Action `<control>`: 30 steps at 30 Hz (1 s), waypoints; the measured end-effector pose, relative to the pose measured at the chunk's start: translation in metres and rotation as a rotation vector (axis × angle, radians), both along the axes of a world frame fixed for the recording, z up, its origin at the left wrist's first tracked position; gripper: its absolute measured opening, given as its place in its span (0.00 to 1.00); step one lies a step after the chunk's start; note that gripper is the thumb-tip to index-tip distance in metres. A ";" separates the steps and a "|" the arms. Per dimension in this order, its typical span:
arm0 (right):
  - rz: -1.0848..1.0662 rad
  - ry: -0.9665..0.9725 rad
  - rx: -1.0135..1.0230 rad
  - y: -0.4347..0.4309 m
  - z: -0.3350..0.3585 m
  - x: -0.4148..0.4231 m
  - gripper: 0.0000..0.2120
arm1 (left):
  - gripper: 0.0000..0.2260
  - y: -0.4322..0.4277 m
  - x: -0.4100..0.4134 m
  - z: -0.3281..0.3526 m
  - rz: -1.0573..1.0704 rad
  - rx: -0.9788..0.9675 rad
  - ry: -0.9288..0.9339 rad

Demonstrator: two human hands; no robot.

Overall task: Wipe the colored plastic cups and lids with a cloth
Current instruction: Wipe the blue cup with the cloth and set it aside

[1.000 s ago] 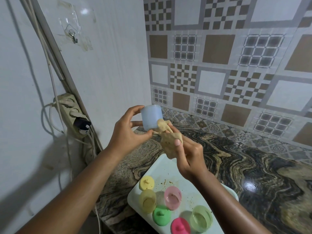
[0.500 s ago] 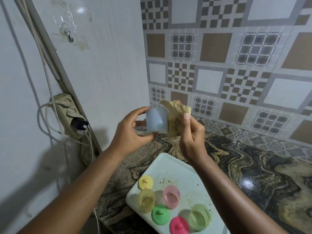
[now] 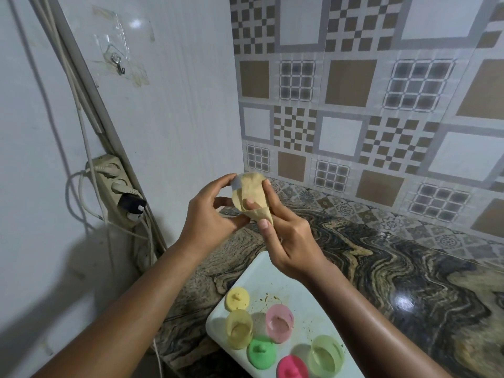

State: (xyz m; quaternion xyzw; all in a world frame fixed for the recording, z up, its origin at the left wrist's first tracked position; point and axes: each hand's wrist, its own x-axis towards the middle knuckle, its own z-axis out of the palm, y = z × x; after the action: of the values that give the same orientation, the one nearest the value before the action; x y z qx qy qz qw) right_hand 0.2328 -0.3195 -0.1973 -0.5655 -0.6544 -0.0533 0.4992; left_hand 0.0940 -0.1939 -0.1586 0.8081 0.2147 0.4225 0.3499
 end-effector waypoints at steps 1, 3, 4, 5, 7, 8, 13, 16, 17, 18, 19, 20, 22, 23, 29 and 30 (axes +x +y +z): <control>0.009 -0.008 0.003 -0.001 -0.003 0.000 0.19 | 0.36 0.001 -0.001 0.000 0.000 -0.008 0.001; 0.021 -0.020 0.016 -0.002 -0.007 0.002 0.19 | 0.36 0.001 -0.002 -0.001 -0.012 -0.013 0.004; 0.019 -0.024 0.027 -0.003 -0.009 0.003 0.19 | 0.35 0.001 -0.002 -0.002 -0.020 -0.019 0.005; 0.012 -0.028 0.043 -0.003 -0.011 0.004 0.19 | 0.35 0.000 -0.002 -0.002 -0.029 -0.032 0.004; -0.001 -0.029 0.085 -0.004 -0.014 0.006 0.19 | 0.34 -0.001 -0.001 -0.003 -0.045 -0.070 -0.001; -0.002 -0.025 0.107 -0.004 -0.016 0.007 0.19 | 0.34 -0.002 -0.001 -0.003 -0.053 -0.093 -0.007; -0.024 0.005 0.165 -0.004 -0.025 0.014 0.22 | 0.34 -0.002 -0.002 -0.004 -0.084 -0.149 -0.038; -0.075 0.045 0.177 0.000 -0.030 0.020 0.22 | 0.33 0.000 -0.004 -0.004 -0.086 -0.132 -0.034; -0.097 0.073 0.180 0.001 -0.032 0.022 0.21 | 0.33 0.000 -0.005 -0.004 -0.089 -0.124 -0.025; -0.122 0.120 0.182 0.003 -0.033 0.024 0.20 | 0.33 0.001 -0.005 -0.004 -0.093 -0.120 -0.015; -0.145 0.204 0.179 0.006 -0.034 0.025 0.19 | 0.33 0.000 -0.005 -0.005 -0.096 -0.120 0.001; -0.160 0.337 0.175 0.008 -0.032 0.025 0.19 | 0.33 0.000 -0.005 -0.005 -0.098 -0.119 0.018; -0.161 0.659 0.186 0.011 -0.021 0.020 0.21 | 0.34 -0.001 -0.005 -0.007 -0.102 -0.108 0.052; -0.159 0.763 0.197 0.011 -0.014 0.019 0.22 | 0.34 -0.001 -0.005 -0.007 -0.102 -0.105 0.064; -0.109 0.679 0.040 0.014 0.001 0.013 0.32 | 0.34 0.002 -0.001 -0.012 -0.086 -0.109 0.100; -0.126 0.633 -0.003 0.015 -0.001 0.012 0.34 | 0.35 0.002 0.000 -0.012 -0.087 -0.129 0.108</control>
State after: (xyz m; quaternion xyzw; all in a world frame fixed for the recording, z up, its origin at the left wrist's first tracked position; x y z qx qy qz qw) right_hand 0.2445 -0.3043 -0.1982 -0.5941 -0.4302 0.0951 0.6730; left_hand 0.0941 -0.1923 -0.1702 0.8140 0.2247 0.3481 0.4070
